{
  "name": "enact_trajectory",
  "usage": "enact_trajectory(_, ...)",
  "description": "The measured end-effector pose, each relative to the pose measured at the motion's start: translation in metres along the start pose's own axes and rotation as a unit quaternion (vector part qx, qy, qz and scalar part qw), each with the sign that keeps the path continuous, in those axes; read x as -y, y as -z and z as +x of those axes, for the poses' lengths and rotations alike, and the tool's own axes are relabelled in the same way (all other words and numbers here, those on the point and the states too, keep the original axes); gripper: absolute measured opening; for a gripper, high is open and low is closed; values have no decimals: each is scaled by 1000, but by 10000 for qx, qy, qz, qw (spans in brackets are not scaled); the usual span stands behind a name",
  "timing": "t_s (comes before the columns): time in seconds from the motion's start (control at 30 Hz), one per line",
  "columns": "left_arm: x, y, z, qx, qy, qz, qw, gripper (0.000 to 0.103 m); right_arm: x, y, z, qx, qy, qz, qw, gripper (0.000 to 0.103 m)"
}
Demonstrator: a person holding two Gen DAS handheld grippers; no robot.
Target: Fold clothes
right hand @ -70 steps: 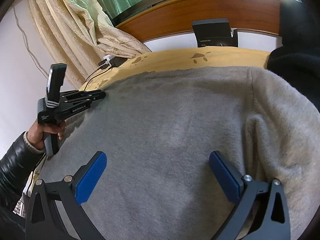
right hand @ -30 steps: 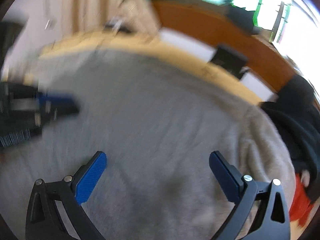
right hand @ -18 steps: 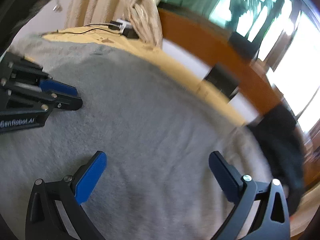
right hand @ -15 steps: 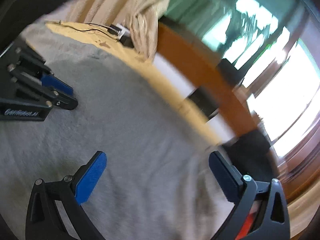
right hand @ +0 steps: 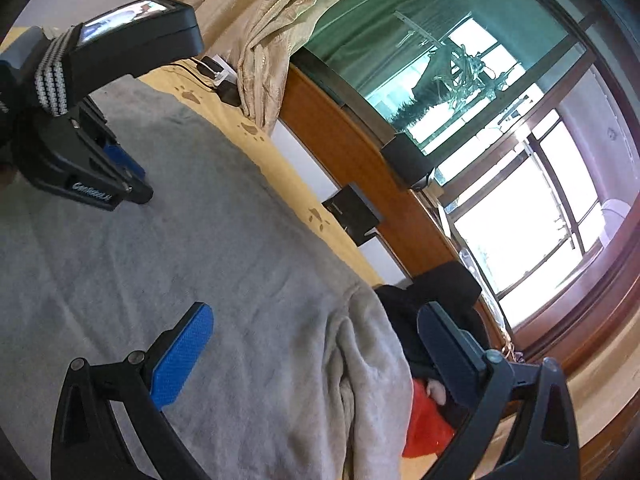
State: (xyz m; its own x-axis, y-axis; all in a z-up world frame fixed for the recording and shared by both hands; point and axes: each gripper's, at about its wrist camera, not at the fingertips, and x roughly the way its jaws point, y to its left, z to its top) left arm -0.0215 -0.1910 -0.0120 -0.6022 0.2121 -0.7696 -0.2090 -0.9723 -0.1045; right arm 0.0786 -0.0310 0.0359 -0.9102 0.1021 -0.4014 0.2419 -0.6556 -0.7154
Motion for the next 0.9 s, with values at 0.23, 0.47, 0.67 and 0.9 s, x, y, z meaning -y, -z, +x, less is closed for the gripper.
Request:
enact_trajectory(0.23,1,0,0,-4,-26,32,10000,19,-6,2,-5,-96,-58,82,9999,103)
enact_trajectory(0.47,4,-1,1,-9,-83,87,9999,20,-8,3,-9,-154,-258,269,9992,103)
enact_trajectory(0.67,5,-1,1,-11,-103,112,9999,20,-9,5,-10,-203,-384,397,9983,103)
enact_trajectory(0.9,7,0,1,-13,-171,167,9997,20,-8,8,-10,-243,-518,516,9970,103)
